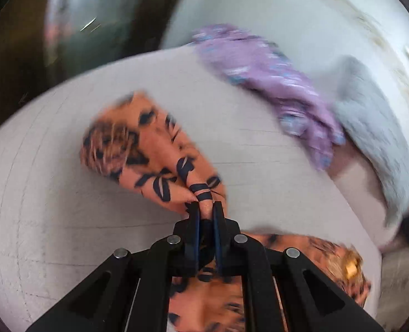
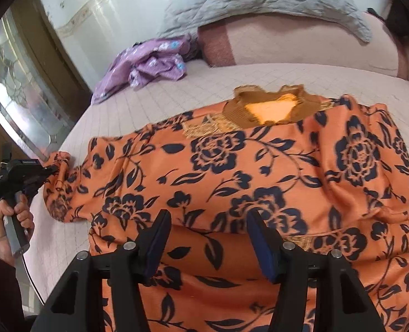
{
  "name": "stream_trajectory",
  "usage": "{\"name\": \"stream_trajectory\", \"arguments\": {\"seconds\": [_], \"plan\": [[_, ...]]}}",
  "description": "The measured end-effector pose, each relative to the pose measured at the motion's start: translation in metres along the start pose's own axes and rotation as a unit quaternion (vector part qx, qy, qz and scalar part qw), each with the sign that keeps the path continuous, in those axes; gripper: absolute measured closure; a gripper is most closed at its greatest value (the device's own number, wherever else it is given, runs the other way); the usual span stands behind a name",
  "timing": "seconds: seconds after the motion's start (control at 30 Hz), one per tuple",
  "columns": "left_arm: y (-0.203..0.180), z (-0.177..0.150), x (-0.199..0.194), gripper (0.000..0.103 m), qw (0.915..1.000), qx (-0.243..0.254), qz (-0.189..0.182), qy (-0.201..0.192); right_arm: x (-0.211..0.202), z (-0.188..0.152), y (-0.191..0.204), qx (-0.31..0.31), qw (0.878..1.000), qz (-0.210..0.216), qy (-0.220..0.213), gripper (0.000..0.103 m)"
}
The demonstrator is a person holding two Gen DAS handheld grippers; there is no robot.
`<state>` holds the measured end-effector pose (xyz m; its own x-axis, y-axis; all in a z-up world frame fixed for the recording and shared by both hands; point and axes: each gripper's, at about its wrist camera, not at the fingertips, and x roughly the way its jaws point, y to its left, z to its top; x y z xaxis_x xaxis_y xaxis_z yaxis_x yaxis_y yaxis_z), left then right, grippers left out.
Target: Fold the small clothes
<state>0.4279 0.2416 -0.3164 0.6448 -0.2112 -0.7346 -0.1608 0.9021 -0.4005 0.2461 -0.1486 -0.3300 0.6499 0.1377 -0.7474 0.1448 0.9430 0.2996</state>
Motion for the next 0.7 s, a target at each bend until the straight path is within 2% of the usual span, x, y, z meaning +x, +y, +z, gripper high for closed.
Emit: {"name": "stream_trajectory", "arguments": {"seconds": [0.07, 0.13, 0.27, 0.33, 0.43, 0.47, 0.57, 0.6, 0.63, 0.67, 0.7], "plan": [[-0.037, -0.007, -0.013, 0.095, 0.9975, 0.064, -0.026, -0.015, -0.004, 0.001, -0.014, 0.020, 1.000, 0.001, -0.010, 0.042], [-0.063, -0.014, -0.023, 0.095, 0.9926, 0.108, -0.051, -0.022, -0.007, 0.001, -0.026, 0.037, 0.999, 0.000, -0.015, 0.042], [-0.135, -0.048, -0.033, 0.095, 0.9734, 0.207, -0.096, -0.017, -0.014, -0.005, -0.053, 0.067, 0.997, -0.001, -0.025, 0.042], [-0.172, -0.073, -0.031, 0.095, 0.9588, 0.262, -0.110, -0.005, -0.019, -0.007, -0.065, 0.078, 0.996, -0.003, -0.031, 0.042], [-0.217, -0.130, -0.030, 0.094, 0.9298, 0.343, -0.130, 0.033, -0.026, -0.011, -0.085, 0.101, 0.994, -0.007, -0.039, 0.042], [-0.229, -0.151, -0.023, 0.091, 0.9183, 0.370, -0.129, 0.052, -0.028, -0.012, -0.092, 0.109, 0.993, -0.009, -0.041, 0.042], [-0.249, -0.200, -0.008, 0.091, 0.8829, 0.440, -0.115, 0.116, -0.035, -0.013, -0.112, 0.127, 0.991, -0.012, -0.044, 0.042], [-0.247, -0.206, -0.011, 0.086, 0.8769, 0.452, -0.112, 0.118, -0.036, -0.014, -0.115, 0.129, 0.991, -0.010, -0.043, 0.042], [-0.244, -0.207, -0.016, 0.083, 0.8746, 0.457, -0.113, 0.114, -0.038, -0.013, -0.118, 0.132, 0.990, -0.007, -0.041, 0.042], [-0.240, -0.202, -0.024, 0.074, 0.8759, 0.455, -0.122, 0.106, -0.039, -0.012, -0.121, 0.134, 0.990, -0.001, -0.038, 0.042], [-0.233, -0.191, -0.035, 0.060, 0.8823, 0.440, -0.139, 0.094, -0.039, -0.011, -0.123, 0.135, 0.990, 0.006, -0.037, 0.042]]}}
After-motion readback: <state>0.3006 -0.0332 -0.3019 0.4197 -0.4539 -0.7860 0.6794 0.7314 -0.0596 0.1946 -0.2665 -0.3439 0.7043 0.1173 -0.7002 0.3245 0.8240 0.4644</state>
